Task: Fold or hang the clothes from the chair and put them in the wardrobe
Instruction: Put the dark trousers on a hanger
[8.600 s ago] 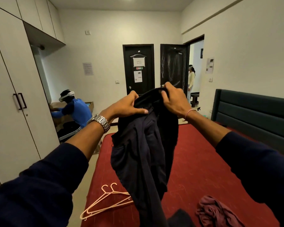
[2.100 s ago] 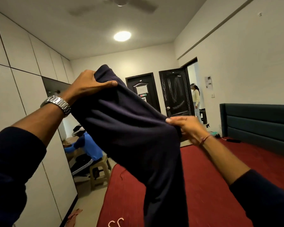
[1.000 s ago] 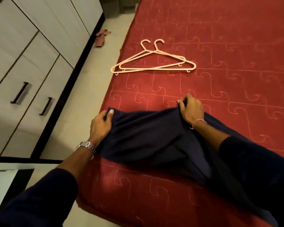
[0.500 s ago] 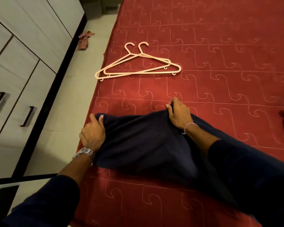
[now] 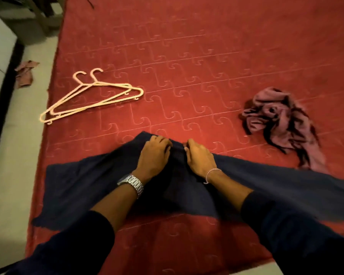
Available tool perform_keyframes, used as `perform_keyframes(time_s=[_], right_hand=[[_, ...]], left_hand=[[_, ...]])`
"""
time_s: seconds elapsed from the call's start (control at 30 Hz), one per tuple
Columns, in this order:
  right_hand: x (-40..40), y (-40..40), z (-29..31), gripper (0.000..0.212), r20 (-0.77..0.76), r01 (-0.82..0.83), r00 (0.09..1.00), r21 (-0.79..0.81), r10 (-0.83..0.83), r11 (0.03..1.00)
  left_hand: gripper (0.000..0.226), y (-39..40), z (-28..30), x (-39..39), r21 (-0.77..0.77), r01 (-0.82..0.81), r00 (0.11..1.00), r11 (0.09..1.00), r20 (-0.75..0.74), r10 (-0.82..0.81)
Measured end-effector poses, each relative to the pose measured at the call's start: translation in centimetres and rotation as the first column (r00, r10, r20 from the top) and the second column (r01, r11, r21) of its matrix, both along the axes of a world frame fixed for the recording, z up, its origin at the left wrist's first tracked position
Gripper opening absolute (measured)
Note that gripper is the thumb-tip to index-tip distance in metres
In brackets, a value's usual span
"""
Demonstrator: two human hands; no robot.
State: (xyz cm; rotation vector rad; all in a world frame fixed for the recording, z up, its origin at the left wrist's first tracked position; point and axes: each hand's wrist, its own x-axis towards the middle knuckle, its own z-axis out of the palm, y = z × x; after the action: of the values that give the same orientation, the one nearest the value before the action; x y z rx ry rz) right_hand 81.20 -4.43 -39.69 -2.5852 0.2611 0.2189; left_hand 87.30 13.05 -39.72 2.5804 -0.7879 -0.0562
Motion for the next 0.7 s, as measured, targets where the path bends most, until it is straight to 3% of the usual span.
perform_keyframes(time_s=[0.1,0.2,0.3,0.4,0.5,0.63,0.7], right_hand=[[-3.1,-5.8,0.0,0.014,-0.041,0.081,0.996,-0.079,-0.084,0.994],[-5.8,-12.2,0.0,0.019,-0.089,0.179,0.977,-0.134,-0.192,0.975],[-8.0,-17.5,0.3,0.039,-0.156,0.138,0.974,-0.181,-0.167,0.974],[-10.2,-22.0,-0.1,0.046,-0.194,0.051,0.975,-0.262,-0.104,0.964],[-11.5,-25.5,-0.1,0.055,-0.255,0.029,0.963,-0.233,-0.09,0.972],[-12.0,-29.8,-0.5,0.039,-0.127,0.246,0.957,-0.119,-0.26,0.962],[-11.4,-31.5,-0.2,0.061,-0.101,0.342,0.928,-0.157,-0.36,0.926]], left_hand=[[0.015,-4.5,-0.3,-0.1,0.085,0.149,0.989,0.985,-0.018,-0.148],[0.028,-8.9,-0.2,-0.2,0.169,0.24,0.966,0.956,-0.133,-0.22],[0.036,-12.7,-0.2,-0.6,0.237,0.306,0.941,0.922,-0.226,-0.254],[0.033,-16.3,-0.2,-1.7,0.192,0.373,0.884,0.908,-0.371,-0.285],[0.034,-20.3,-0.4,-2.6,0.203,0.426,0.838,0.882,-0.457,-0.299],[0.031,-25.4,-0.5,-3.5,0.226,0.494,0.775,0.84,-0.553,-0.306],[0.028,-27.3,-0.4,-3.7,0.231,0.529,0.747,0.816,-0.583,-0.319]])
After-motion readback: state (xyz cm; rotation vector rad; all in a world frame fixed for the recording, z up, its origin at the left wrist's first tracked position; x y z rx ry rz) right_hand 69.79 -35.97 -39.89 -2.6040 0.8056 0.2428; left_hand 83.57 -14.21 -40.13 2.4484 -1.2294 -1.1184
